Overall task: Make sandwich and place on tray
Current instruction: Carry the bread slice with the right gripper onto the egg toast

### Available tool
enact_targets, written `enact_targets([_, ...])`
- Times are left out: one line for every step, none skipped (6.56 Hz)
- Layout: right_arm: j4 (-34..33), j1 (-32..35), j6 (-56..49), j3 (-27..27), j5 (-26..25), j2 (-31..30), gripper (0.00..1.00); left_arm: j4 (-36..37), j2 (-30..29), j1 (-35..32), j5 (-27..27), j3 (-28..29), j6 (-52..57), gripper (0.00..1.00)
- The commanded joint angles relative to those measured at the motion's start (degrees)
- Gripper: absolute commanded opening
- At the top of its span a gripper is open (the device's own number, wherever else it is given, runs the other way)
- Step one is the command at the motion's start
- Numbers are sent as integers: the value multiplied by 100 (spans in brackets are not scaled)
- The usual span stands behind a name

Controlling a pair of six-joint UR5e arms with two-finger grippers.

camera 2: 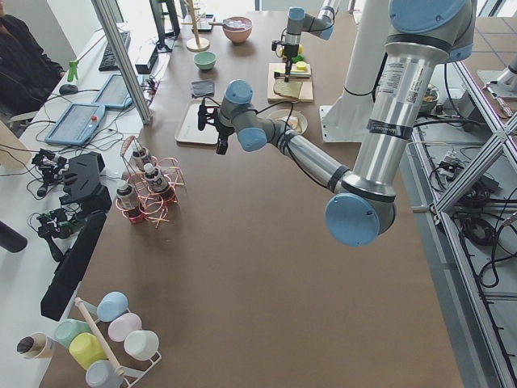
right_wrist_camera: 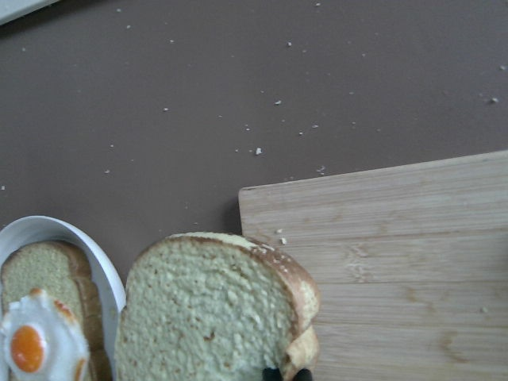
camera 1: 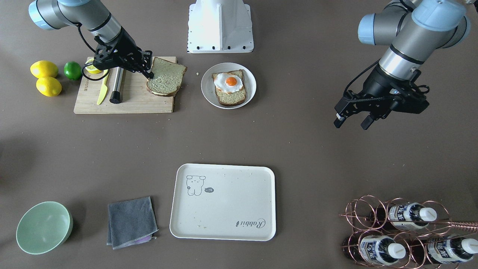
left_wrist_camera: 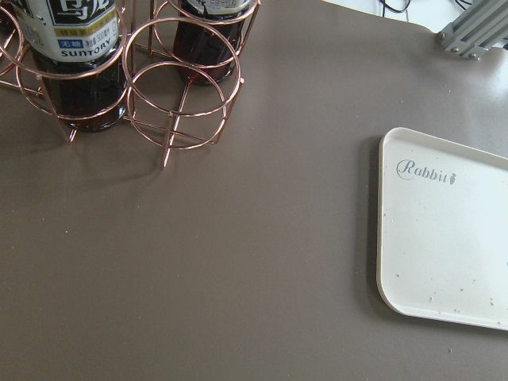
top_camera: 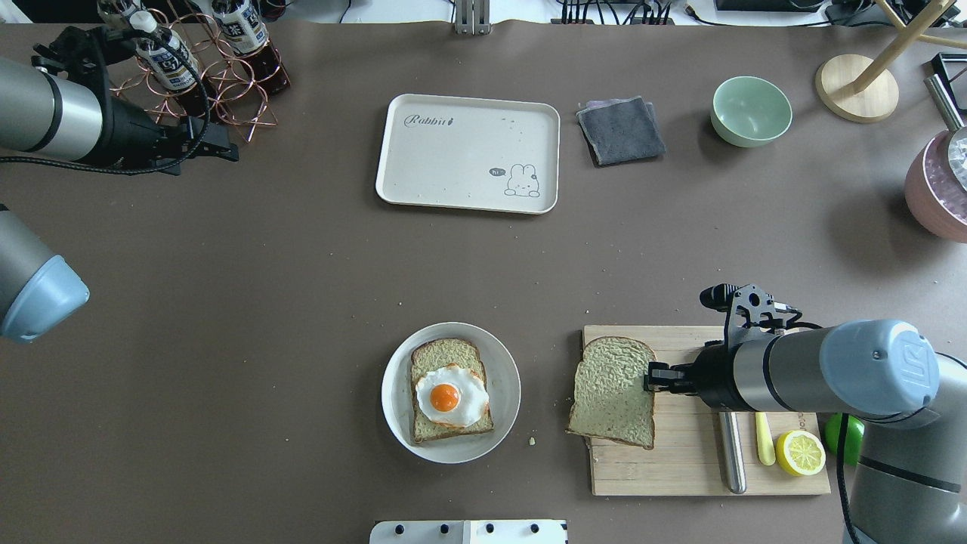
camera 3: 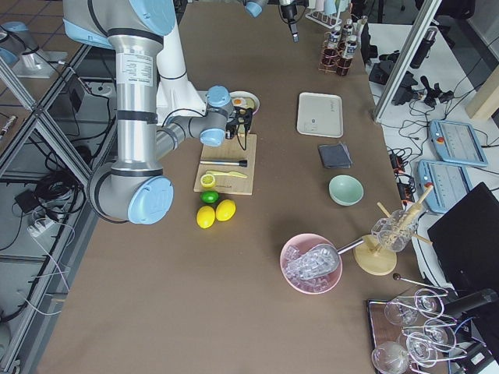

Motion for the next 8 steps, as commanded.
enact_targets([464, -34, 229, -531, 2, 978, 0, 0, 23, 0, 0, 2, -6, 97])
enact_targets([429, -209, 229, -822, -51, 1429, 0, 0, 32, 0, 0, 11, -6, 97])
enact_targets([428, -306, 202, -1077, -77, 1721, 0, 0, 32, 9, 9, 19, -6, 97])
enact_targets([420, -368, 141, -1471, -199, 2098, 0, -9, 15, 9, 9, 63, -6, 97])
enact_targets([420, -377, -7, -1762, -244, 2371, 0, -9, 14, 18, 9, 81, -6, 97])
enact_targets([420, -395, -157, -1965, -245, 2513, 0, -52, 23, 18, 87, 116, -6, 97])
enact_targets([420, -439, -193, -2028, -253, 2541, 0, -53, 49, 18, 88, 107, -6, 97])
enact_targets([428, -526, -193, -2072, -358, 2541, 0, -53, 58, 18, 88, 116, -6, 97])
